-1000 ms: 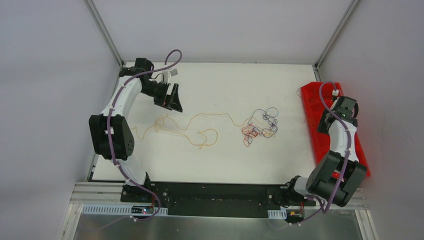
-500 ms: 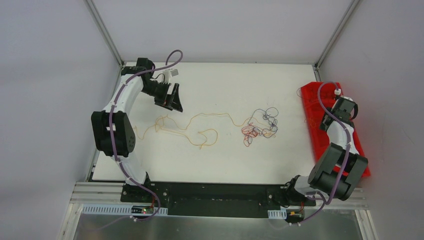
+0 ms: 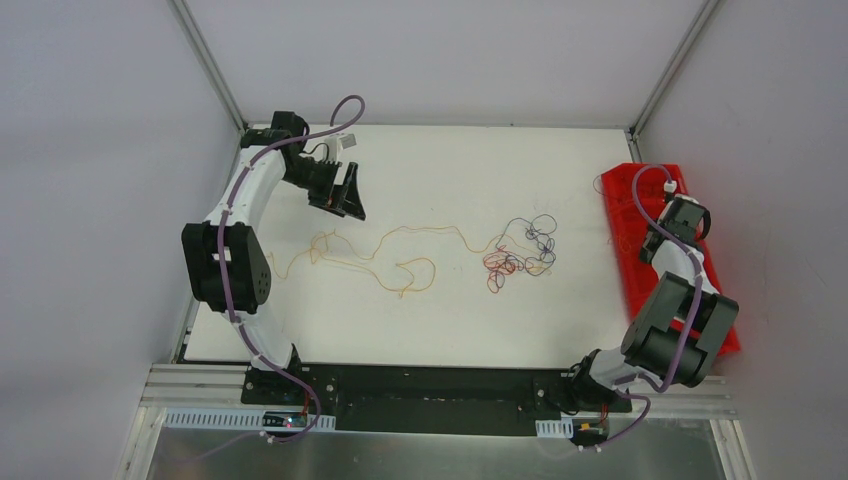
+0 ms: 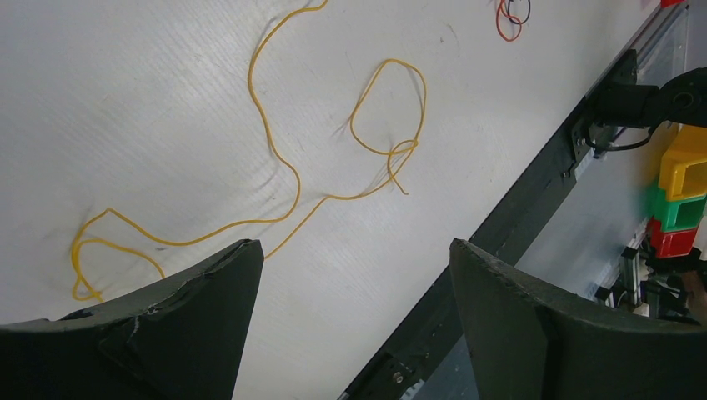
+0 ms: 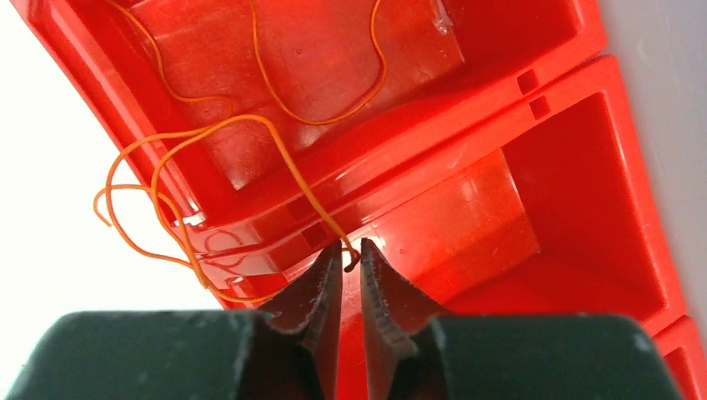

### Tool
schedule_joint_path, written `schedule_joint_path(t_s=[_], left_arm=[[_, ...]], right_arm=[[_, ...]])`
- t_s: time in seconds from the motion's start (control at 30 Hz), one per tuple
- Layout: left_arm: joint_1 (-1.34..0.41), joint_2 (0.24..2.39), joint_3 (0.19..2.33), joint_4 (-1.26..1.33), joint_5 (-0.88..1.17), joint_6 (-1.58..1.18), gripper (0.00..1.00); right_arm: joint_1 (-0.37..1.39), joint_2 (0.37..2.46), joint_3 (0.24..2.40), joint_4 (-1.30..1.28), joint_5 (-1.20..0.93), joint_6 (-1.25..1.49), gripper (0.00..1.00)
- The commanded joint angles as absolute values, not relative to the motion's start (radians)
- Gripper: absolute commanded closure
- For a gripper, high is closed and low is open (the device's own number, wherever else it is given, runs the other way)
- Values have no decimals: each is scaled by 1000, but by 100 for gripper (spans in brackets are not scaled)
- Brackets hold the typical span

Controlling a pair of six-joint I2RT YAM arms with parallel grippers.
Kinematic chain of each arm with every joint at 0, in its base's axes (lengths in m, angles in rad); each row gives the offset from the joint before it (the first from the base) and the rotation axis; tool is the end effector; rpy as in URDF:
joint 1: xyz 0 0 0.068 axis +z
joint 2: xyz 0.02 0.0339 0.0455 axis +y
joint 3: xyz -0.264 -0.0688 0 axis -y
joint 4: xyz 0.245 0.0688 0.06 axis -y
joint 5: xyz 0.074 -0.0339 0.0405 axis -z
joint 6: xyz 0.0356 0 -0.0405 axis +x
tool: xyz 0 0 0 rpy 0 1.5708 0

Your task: Untangle the cables

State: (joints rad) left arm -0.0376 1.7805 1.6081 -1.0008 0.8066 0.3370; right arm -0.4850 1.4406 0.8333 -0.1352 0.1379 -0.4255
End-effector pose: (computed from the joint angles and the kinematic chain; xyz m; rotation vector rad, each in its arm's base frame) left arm 0.3636 -0.0394 0.2979 0.6690 2.3888 -0.9685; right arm 0.2646 -0.1450 0.2109 0.1433 2.3822 -0.6090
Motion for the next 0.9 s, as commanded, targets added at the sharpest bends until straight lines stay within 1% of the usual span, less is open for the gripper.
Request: schedule_joint_path(t_s=[0.0, 0.03, 0.07, 0.27, 0.43, 0.63, 0.87], left_arm=[[-33, 1793, 1635, -1030, 825, 332, 15], [-32, 1793, 1635, -1030, 824, 330, 15], [-33, 1795, 1635, -1030, 825, 330, 15], [-33, 1809, 1642, -1030, 831, 305, 16], [-33, 1825, 1666, -1030, 832, 291, 16], [-33, 1838, 1695, -1030, 819, 288, 16], [-32, 1837, 1696, -1034, 809, 300, 15]], right_arm=[[-491, 1415, 865, -122, 97, -404, 90], [-491, 1396, 874, -138, 86, -400, 96], [-490, 1380, 888, -157, 72, -397, 100], [-484, 1317, 1011, -251, 44, -360, 100], [-468, 1371, 1116, -269, 62, -363, 100], [-454, 1482, 1219, -247, 163, -445, 100], [-459, 1508, 1230, -230, 261, -609, 100]])
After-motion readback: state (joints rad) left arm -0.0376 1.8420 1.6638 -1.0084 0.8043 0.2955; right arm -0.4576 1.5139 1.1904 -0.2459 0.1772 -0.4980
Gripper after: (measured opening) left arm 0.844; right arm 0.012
